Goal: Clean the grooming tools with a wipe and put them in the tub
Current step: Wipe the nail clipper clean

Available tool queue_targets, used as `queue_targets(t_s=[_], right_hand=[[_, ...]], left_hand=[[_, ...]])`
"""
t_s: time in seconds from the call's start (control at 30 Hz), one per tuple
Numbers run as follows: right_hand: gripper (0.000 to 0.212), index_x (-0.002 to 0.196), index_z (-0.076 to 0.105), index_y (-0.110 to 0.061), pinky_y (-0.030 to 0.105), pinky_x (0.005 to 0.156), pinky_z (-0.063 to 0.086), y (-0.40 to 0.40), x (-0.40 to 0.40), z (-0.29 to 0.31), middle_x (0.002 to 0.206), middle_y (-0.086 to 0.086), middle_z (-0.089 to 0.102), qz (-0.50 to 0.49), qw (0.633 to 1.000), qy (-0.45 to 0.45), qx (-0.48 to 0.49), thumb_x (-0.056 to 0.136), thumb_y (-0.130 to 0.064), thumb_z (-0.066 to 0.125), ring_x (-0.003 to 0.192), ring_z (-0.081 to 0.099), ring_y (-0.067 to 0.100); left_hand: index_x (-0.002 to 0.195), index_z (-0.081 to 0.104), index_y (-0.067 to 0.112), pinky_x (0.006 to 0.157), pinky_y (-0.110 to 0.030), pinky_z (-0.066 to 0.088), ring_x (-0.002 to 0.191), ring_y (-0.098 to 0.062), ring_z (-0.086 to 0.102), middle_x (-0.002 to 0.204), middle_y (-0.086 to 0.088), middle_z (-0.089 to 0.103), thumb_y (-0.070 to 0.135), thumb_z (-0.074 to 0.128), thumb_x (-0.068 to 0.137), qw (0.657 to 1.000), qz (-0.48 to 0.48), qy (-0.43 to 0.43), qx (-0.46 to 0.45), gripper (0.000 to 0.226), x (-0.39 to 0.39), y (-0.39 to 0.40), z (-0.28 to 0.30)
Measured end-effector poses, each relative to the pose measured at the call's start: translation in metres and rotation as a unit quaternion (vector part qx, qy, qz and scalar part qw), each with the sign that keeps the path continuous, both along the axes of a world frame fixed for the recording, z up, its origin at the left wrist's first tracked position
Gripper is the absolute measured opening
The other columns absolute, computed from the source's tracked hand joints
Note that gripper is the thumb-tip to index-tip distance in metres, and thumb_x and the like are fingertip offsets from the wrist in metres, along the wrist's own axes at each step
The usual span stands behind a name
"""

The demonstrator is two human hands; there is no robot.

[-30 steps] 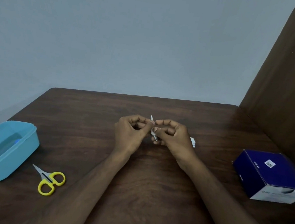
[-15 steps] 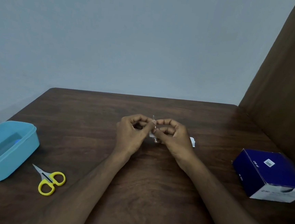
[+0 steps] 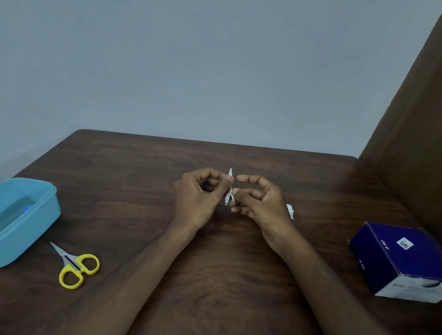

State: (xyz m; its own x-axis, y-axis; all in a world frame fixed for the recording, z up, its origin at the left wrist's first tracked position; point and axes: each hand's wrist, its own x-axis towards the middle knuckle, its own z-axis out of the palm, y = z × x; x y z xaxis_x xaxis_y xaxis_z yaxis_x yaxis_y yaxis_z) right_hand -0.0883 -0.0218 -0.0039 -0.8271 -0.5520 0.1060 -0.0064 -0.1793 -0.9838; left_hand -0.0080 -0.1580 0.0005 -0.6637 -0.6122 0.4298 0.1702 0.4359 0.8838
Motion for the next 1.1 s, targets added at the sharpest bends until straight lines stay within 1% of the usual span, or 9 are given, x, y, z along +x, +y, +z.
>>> queue_targets(t_s=[0.13,0.27,0.37,0.5,0.67,0.77,0.93,1.03,1.1], right_hand=[[0.041,0.124,0.064,-0.004,0.031,0.07,0.061,0.003,0.002,0.002,0.078,0.011,0.077,0.01,1.0,-0.007,0.004,0.089,-0.004,0.084,0.072,0.072,0.02],[0.048,0.124,0.067,-0.009,0.031,0.074,0.06,0.005,0.003,0.004,0.086,0.012,0.08,0.036,0.998,0.025,0.051,0.082,-0.009,0.091,0.076,0.072,0.019],[0.047,0.122,0.067,-0.011,0.029,0.071,0.059,0.003,0.005,0.004,0.082,0.008,0.079,0.032,0.996,0.048,0.071,0.082,-0.008,0.091,0.07,0.072,0.015],[0.035,0.114,0.069,-0.012,0.035,0.068,0.062,-0.001,0.005,0.0,0.078,0.008,0.079,-0.026,0.992,0.087,0.086,0.085,-0.013,0.09,0.064,0.073,0.018],[0.022,0.106,0.076,-0.01,0.027,0.065,0.061,0.004,-0.005,0.001,0.087,0.01,0.08,-0.138,0.983,0.118,0.021,0.087,-0.01,0.087,0.072,0.075,0.016],[0.029,0.111,0.075,-0.009,0.029,0.073,0.064,0.005,-0.007,0.002,0.091,0.012,0.08,-0.131,0.984,0.122,-0.002,0.086,-0.007,0.088,0.081,0.077,0.018],[0.037,0.116,0.073,-0.021,0.037,0.08,0.063,0.0,-0.01,-0.004,0.083,0.001,0.08,-0.095,0.985,0.132,0.064,0.084,-0.015,0.091,0.072,0.074,0.013],[0.026,0.107,0.078,-0.021,0.039,0.076,0.061,0.003,-0.015,-0.005,0.081,0.005,0.08,-0.099,0.982,0.136,0.084,0.084,-0.018,0.091,0.069,0.071,0.012],[0.012,0.094,0.081,-0.021,0.042,0.074,0.061,0.004,-0.015,-0.005,0.081,0.006,0.08,-0.095,0.976,0.168,0.101,0.086,-0.018,0.089,0.071,0.072,0.013]], left_hand=[[0.088,0.084,0.022,0.066,-0.03,0.064,0.069,-0.007,0.077,0.076,0.01,0.08,0.027,0.086,0.092,1.0,0.005,0.001,0.001,0.006,0.0,-0.001,-0.001],[0.088,0.085,0.019,0.065,-0.015,0.059,0.072,0.001,0.076,0.078,0.013,0.08,0.023,0.087,0.09,0.999,0.016,0.018,-0.029,0.005,0.001,0.0,0.0],[0.088,0.085,0.019,0.062,-0.014,0.058,0.069,0.0,0.076,0.077,0.012,0.08,0.023,0.087,0.09,0.999,0.008,0.018,-0.032,0.006,0.003,0.0,0.001],[0.088,0.085,0.019,0.062,-0.019,0.06,0.066,-0.004,0.077,0.075,0.009,0.08,0.024,0.087,0.091,1.0,-0.002,0.008,-0.016,0.006,0.001,0.0,0.0],[0.089,0.084,0.024,0.072,-0.037,0.068,0.068,-0.013,0.079,0.074,0.004,0.081,0.02,0.084,0.093,0.999,-0.001,-0.016,0.034,0.005,-0.003,-0.003,-0.005],[0.096,0.084,0.031,0.078,-0.034,0.068,0.075,-0.007,0.08,0.078,0.008,0.082,0.017,0.085,0.091,0.999,-0.017,-0.037,0.031,0.014,-0.002,-0.001,-0.004],[0.117,0.084,0.02,0.082,-0.024,0.066,0.085,-0.001,0.08,0.092,0.007,0.084,0.014,0.086,0.09,0.995,-0.066,-0.068,0.017,0.028,0.003,0.001,-0.001],[0.133,0.076,0.02,0.081,-0.015,0.062,0.085,0.003,0.078,0.096,0.01,0.084,0.012,0.084,0.088,0.992,-0.079,-0.091,-0.037,0.046,0.002,0.002,-0.002],[0.143,0.069,0.02,0.085,-0.02,0.064,0.086,0.004,0.078,0.1,0.011,0.084,0.014,0.086,0.086,0.989,-0.084,-0.103,-0.07,0.06,0.001,0.003,-0.003]])
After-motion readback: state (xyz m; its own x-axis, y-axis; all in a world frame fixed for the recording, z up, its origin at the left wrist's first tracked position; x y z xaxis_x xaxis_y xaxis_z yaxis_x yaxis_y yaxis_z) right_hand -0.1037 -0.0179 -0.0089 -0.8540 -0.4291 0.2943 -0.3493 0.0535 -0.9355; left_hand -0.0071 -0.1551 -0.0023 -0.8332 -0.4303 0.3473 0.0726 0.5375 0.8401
